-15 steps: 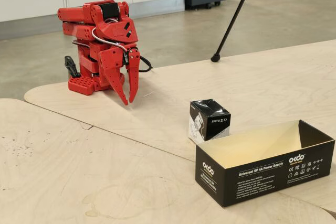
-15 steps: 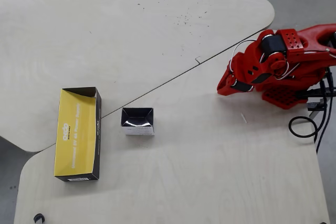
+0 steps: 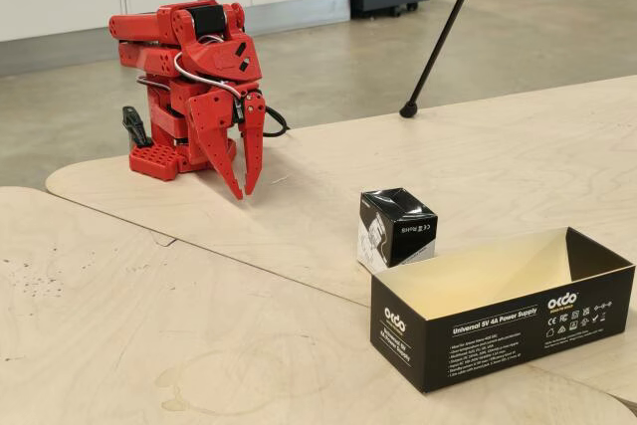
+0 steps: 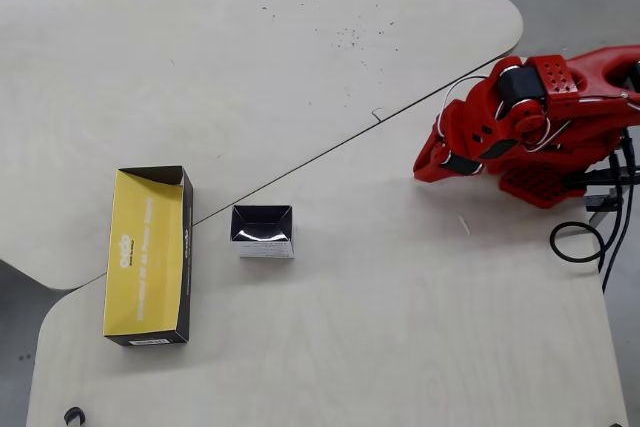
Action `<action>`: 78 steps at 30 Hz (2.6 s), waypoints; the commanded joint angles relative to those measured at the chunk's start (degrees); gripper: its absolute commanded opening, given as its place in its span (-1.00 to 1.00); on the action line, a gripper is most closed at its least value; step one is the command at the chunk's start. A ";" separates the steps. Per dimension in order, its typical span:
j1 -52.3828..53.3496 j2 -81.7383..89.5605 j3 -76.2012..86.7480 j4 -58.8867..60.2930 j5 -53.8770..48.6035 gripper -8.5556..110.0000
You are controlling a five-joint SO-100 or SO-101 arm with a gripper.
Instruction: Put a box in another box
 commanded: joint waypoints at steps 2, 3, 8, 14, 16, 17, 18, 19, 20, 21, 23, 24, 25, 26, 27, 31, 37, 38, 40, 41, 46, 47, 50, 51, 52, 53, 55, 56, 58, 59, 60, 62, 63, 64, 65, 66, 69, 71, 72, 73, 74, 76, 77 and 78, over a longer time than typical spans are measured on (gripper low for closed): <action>-0.35 0.26 -0.26 2.72 -0.18 -0.86; -0.35 0.26 -0.26 2.72 -0.18 -0.86; -0.35 0.26 -0.26 2.72 -0.18 -0.86; -0.35 0.26 -0.26 2.72 -0.18 -0.86; -0.35 0.26 -0.26 2.72 -0.18 -0.86; -0.35 0.26 -0.26 2.72 -0.18 -0.86; -0.35 0.26 -0.26 2.72 -0.18 -0.86; -0.35 0.26 -0.26 2.72 -0.18 -0.86; -0.35 0.26 -0.26 2.72 -0.18 -0.86; -0.35 0.26 -0.26 2.72 -0.18 -0.86; -0.35 0.26 -0.26 2.72 -0.18 -0.86; -0.35 0.26 -0.26 2.72 -0.18 -0.86; -0.35 0.26 -0.26 2.72 -0.18 -0.86; -0.35 0.26 -0.26 2.72 -0.18 -0.86; -0.35 0.26 -0.26 2.72 -0.18 -0.86; -0.35 0.26 -0.26 2.72 -0.18 -0.86; -0.35 0.26 -0.26 2.72 -0.18 -0.86; -0.35 0.26 -0.26 2.72 -0.18 -0.86; -0.35 0.26 -0.26 2.72 -0.18 -0.86; -0.35 0.26 -0.26 2.72 -0.18 -0.86; -0.35 0.26 -0.26 2.72 -0.18 -0.86; -0.35 0.26 -0.26 2.72 -0.18 -0.86; -0.35 0.26 -0.26 2.72 -0.18 -0.86; -0.35 0.26 -0.26 2.72 -0.18 -0.86; -0.35 0.26 -0.26 2.72 -0.18 -0.86; -0.35 0.26 -0.26 2.72 -0.18 -0.86; -0.35 0.26 -0.26 2.72 -0.09 -0.86; -0.35 0.26 -0.26 2.72 -0.09 -0.86; -0.35 0.26 -0.26 2.72 -0.09 -0.86; -0.35 0.26 -0.26 2.72 -0.09 -0.86; -0.35 0.26 -0.26 2.72 -0.09 -0.86; -0.35 0.26 -0.26 2.72 -0.09 -0.87; -0.35 0.26 -0.26 2.72 -0.18 -0.87; -0.35 0.26 -0.26 2.72 -0.18 -0.86; -0.35 0.26 -0.26 2.72 -0.26 -0.86; -0.53 0.26 -0.26 2.72 -0.53 -0.86; -2.11 0.26 -0.26 2.72 -0.53 -0.85; -1.76 0.26 -0.26 2.64 -1.14 -0.85; -1.23 0.26 -0.26 2.20 -2.55 -0.85; -0.35 0.26 -0.26 0.97 -4.57 -0.85; 1.41 0.26 -0.26 -1.67 -4.48 -0.85; 5.19 0.26 -0.26 -11.43 2.37 -0.77; 6.77 0.26 -0.26 -17.31 6.24 -0.72; 8.17 0.26 -0.44 -23.20 8.88 -0.67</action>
